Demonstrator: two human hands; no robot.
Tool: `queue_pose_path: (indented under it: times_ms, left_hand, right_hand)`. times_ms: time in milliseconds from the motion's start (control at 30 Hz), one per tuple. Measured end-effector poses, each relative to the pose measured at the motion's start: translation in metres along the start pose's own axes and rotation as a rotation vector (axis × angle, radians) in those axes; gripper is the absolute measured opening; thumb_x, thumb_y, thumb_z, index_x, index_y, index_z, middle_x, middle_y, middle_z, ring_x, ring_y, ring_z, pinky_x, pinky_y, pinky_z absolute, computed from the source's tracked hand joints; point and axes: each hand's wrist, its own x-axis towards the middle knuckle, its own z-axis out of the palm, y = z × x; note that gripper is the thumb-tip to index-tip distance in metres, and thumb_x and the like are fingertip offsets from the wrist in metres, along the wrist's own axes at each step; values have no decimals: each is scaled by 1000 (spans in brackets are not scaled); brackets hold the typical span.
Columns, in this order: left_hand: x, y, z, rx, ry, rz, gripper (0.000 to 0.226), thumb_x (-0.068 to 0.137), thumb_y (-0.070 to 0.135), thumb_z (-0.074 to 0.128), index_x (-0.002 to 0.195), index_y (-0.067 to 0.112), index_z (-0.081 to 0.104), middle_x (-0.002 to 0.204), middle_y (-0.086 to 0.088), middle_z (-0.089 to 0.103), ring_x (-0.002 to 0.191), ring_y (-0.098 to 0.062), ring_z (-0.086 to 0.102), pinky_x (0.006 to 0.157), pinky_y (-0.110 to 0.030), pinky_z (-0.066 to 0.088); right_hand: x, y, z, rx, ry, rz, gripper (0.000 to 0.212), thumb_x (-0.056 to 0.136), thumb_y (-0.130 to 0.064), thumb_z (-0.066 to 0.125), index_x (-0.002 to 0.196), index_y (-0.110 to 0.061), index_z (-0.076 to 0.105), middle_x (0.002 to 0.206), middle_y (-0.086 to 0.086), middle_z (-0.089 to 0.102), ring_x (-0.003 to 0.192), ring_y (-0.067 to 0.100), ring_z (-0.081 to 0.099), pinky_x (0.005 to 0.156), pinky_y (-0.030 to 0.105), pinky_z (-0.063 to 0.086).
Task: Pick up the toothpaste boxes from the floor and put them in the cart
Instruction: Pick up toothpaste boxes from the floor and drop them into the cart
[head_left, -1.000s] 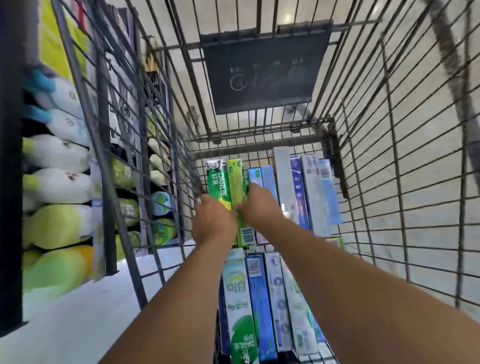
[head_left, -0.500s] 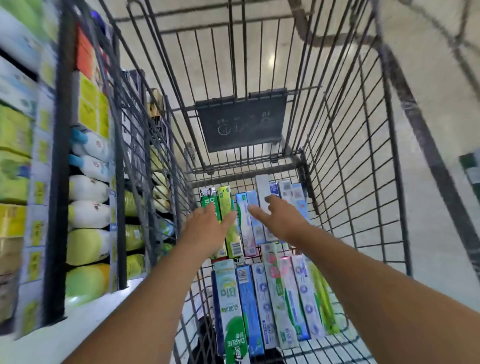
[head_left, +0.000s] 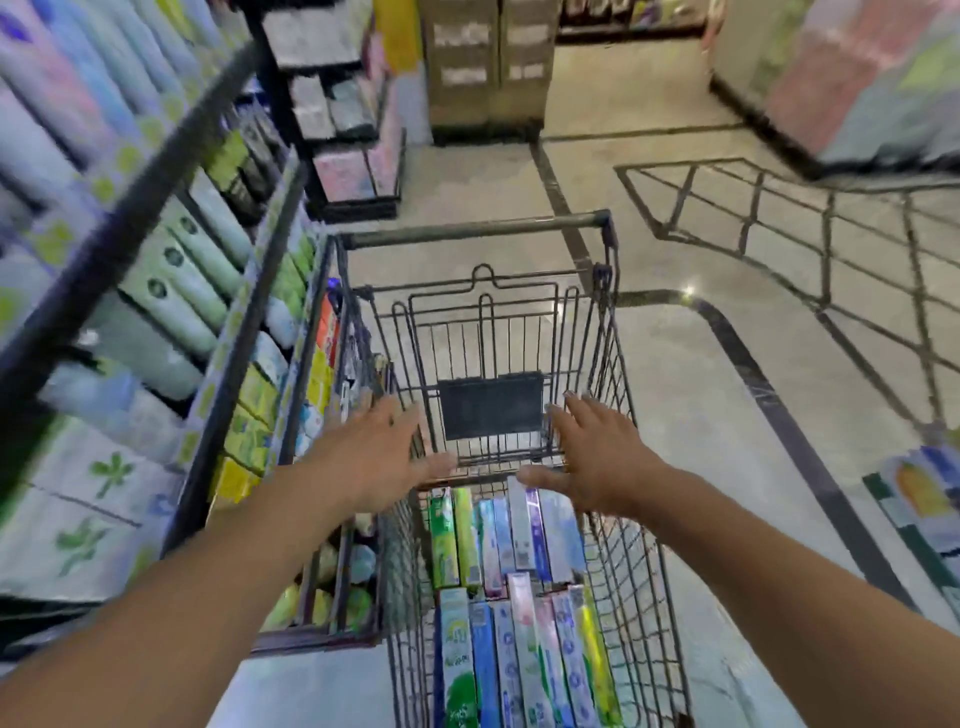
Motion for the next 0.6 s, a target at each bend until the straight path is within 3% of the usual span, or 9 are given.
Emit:
queue_pose_path:
  times_ms: [200, 300, 433, 500, 600]
  left_hand:
    - [-75, -20, -28, 79, 44, -1, 110, 65, 92, 1, 155, 30, -12, 165, -6, -7, 150, -29, -13, 119, -57, -6]
    - [-116, -26, -27, 97, 79, -5, 102, 73, 88, 7, 155, 31, -14, 165, -6, -9, 150, -28, -15, 119, -55, -9]
    - [-172, -49, -8, 53, 52, -59, 108, 67, 91, 2, 155, 30, -14, 165, -6, -9, 151, -28, -14, 118, -55, -8]
    - [-204, -65, 6, 15, 48, -93, 115, 58, 93, -3, 155, 32, -14, 165, -6, -6, 151, -28, -11, 120, -55, -6]
    - [-260, -88, 36, -87, 63, -148, 111, 62, 94, 3, 155, 37, -13, 165, -3, -6, 151, -27, -9, 120, -55, -4]
  right_hand:
    - [-44, -38, -47, 11, -23, -49, 112, 71, -88, 20, 157, -21, -4, 164, 8, -11, 151, 27, -8, 120, 49, 2]
    - [-62, -64, -60, 29, -8, -89, 115, 67, -90, 16, 157, -22, -4, 164, 7, -10, 151, 27, -10, 120, 48, -1]
    - [-85, -114, -61, 11, -5, -163, 124, 57, -93, 8, 157, -21, -6, 164, 8, -11, 150, 28, -11, 119, 48, -2]
    - [-100, -146, -55, -13, -9, -216, 123, 58, -92, 9, 157, -21, -4, 164, 8, -10, 150, 28, -11, 119, 48, -2]
    - [-128, -199, -44, -56, -15, -297, 118, 63, -90, 13, 158, -21, -2, 164, 9, -8, 151, 29, -9, 119, 50, 0]
